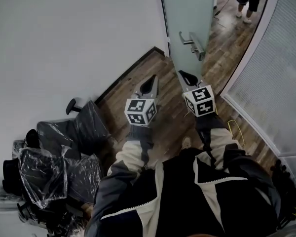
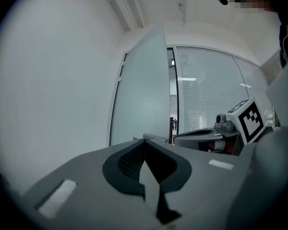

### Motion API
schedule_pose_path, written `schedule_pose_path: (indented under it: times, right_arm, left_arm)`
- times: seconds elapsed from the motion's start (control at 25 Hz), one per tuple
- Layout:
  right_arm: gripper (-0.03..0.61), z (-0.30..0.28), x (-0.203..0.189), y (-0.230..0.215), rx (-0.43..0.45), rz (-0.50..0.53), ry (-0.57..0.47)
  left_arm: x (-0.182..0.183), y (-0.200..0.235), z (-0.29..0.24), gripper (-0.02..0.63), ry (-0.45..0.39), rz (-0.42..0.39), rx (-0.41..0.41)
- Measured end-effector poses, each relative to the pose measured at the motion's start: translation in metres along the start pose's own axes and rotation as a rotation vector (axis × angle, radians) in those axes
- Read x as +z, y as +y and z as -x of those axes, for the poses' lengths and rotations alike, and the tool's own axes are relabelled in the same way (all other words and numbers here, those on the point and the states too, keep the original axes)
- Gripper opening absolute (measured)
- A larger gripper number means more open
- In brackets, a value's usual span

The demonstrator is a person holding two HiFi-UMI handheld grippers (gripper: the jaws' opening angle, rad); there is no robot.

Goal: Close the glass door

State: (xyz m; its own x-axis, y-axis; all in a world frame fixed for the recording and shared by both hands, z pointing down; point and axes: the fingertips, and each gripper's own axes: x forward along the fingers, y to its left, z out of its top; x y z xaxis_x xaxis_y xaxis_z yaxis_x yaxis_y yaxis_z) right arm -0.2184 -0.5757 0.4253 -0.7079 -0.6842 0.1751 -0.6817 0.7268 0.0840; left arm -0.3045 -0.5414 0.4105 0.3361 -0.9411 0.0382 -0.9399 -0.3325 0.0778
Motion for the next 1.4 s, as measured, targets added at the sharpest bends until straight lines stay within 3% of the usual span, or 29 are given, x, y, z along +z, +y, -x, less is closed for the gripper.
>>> schedule_pose_path:
  times: [0.24,0.56,0.8,1.12,1.28,1.4]
  right_arm:
    - [0.005,-0.049,0.001,-0.065,-0.010,-0.011,0.002]
    - [0.005,-0.081,-0.011,-0.103,-0.041,-0.041,0.031]
    - [0.005,-0.099,-0.017,-0.119,-0.138,-0.073,0.059]
    - [0.005,-0.106,-0.022,-0.134,-0.349,-0.119,0.087]
    - [0.005,-0.107,-0.023,-0.138,-0.456,-0.036,0.132]
    - [0.030,-0.107,-0.023,-0.143,-0.541,0.152,0.266]
  left_arm:
    - [0.002,0.009,-0.084,0.000,0.001,0.001,-0.021]
    - [-0.015,0.022,-0.148,0.000,0.050,0.015,-0.067]
    - [-0.018,0.032,-0.192,0.000,0.082,0.006,-0.191]
    - [-0.024,0.029,-0.225,0.000,0.113,-0.017,-0.433]
    - [-0.032,0.026,-0.228,0.000,0.128,-0.009,-0.534]
    - [-0.036,0.021,-0.226,0.000,0.144,0.006,-0.605]
